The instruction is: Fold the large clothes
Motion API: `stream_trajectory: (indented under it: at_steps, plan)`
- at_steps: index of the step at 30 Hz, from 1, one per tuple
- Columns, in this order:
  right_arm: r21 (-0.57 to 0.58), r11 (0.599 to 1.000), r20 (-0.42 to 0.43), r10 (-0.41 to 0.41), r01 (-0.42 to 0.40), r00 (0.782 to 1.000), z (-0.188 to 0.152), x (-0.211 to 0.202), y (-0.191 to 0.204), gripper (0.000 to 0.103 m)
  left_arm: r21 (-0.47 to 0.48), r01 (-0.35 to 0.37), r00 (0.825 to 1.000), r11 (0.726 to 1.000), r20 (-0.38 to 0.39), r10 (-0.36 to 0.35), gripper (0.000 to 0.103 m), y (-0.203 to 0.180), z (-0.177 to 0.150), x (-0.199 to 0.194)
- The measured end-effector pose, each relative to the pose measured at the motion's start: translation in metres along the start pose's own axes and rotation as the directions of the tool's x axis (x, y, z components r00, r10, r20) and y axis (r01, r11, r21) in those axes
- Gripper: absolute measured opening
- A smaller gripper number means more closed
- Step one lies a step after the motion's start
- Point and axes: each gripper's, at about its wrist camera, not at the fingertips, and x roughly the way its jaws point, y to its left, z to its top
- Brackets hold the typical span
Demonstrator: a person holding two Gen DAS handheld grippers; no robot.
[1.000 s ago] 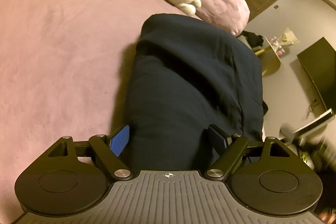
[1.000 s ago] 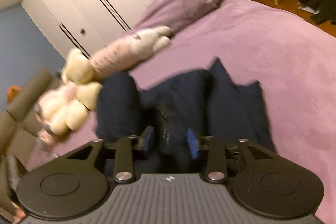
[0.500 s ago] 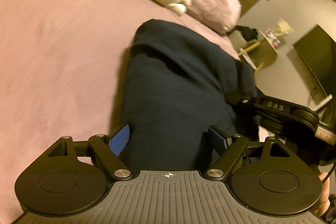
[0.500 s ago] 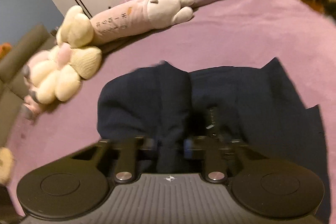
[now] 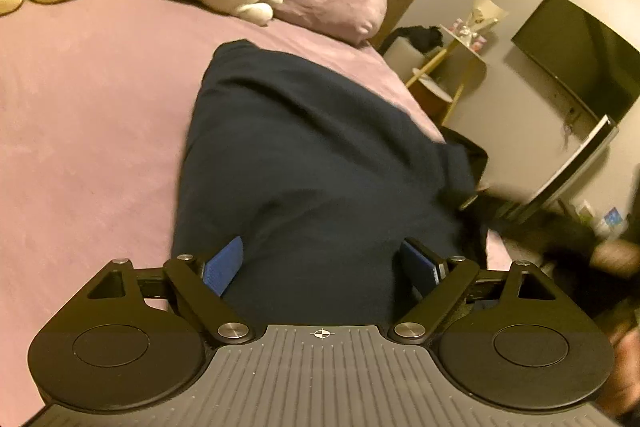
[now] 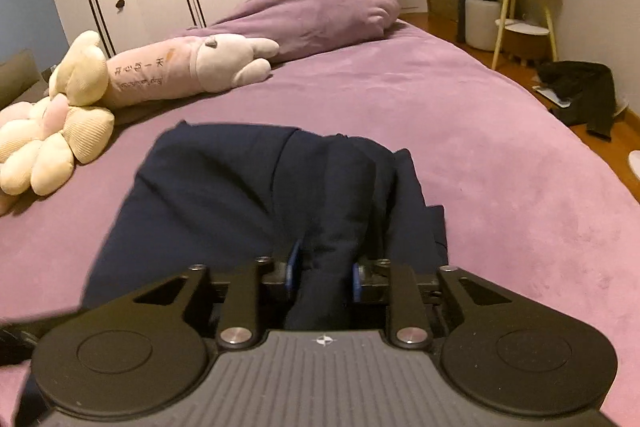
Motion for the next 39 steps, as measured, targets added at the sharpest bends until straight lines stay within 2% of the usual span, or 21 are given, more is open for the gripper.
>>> stream_trajectory:
  at_steps: [2,4,6,8,10,12,14,16,18,20,23,25,30,33,37,39]
  plan:
    - [0.049,0.999,0.059,-0.006,0.003,0.998,0.016,-0.020,0.007,0.031,-0.018,-0.003,1.000,1.000,0.006,0.003,0.090,0.002,-0.001,-0.001]
    - [0.086,0.996,0.107,0.028,-0.037,0.994,0.029,-0.038,0.010,0.031,-0.038,0.002,1.000,0.999,0.015,-0.001,0.090,0.002,-0.002,-0.002]
    - [0.151,0.984,0.100,0.078,-0.092,0.992,0.044,-0.047,0.018,0.031,-0.035,-0.002,1.000,0.999,0.023,0.002,0.090,0.000,-0.005,-0.003]
    - [0.196,0.964,0.117,0.158,-0.179,0.981,0.053,-0.044,0.025,0.031,-0.047,0.004,0.999,0.999,0.033,-0.003,0.090,0.001,-0.007,-0.005]
    - [0.200,0.960,0.103,0.177,-0.194,0.979,0.052,-0.026,0.036,0.031,-0.073,0.018,0.999,0.997,0.041,-0.015,0.090,0.005,-0.006,-0.007]
    - [0.178,0.972,0.080,0.139,-0.152,0.987,0.041,0.003,0.042,0.031,-0.103,0.019,0.999,0.994,0.045,-0.014,0.090,0.012,-0.004,-0.013]
    - [0.130,0.991,0.038,0.036,-0.040,0.999,0.024,0.027,0.045,0.030,-0.139,-0.004,0.999,0.990,0.044,0.010,0.089,0.022,-0.001,-0.017]
    - [0.054,0.998,0.067,-0.025,0.021,0.997,0.006,0.040,0.045,0.024,-0.193,-0.043,0.998,0.980,0.043,0.052,0.089,0.032,0.003,-0.014]
    - [-0.034,0.995,0.117,-0.092,0.097,0.989,-0.010,0.047,0.048,0.024,-0.222,-0.074,0.995,0.972,0.042,0.085,0.089,0.033,0.009,-0.005]
    - [-0.088,0.987,0.152,-0.121,0.135,0.981,-0.016,0.049,0.053,0.024,-0.211,-0.092,0.992,0.973,0.067,0.108,0.089,0.024,0.018,0.003]
    - [-0.154,0.973,0.167,-0.147,0.173,0.975,-0.014,0.054,0.058,0.025,-0.113,-0.138,0.979,0.984,0.133,0.152,0.092,0.002,0.028,0.018]
    - [-0.169,0.971,0.164,-0.141,0.168,0.976,-0.013,0.057,0.054,0.025,-0.059,-0.168,0.973,0.984,0.153,0.176,0.095,-0.008,0.030,0.031]
    - [-0.161,0.980,0.173,-0.084,0.113,0.981,-0.022,0.074,0.030,0.026,-0.025,-0.223,0.959,0.975,0.172,0.224,0.099,-0.005,0.012,0.056]
    - [-0.146,0.986,0.189,-0.055,0.083,0.980,-0.029,0.079,0.024,0.026,-0.068,-0.203,0.959,0.977,0.186,0.212,0.103,0.008,0.002,0.062]
    - [-0.153,0.985,0.220,-0.041,0.076,0.975,-0.038,0.087,0.022,0.026,-0.052,-0.235,0.947,0.970,0.212,0.241,0.103,0.008,-0.006,0.066]
    - [-0.148,0.987,0.221,-0.033,0.067,0.975,-0.036,0.085,0.022,0.027,-0.063,-0.218,0.953,0.974,0.203,0.226,0.103,0.011,-0.003,0.064]
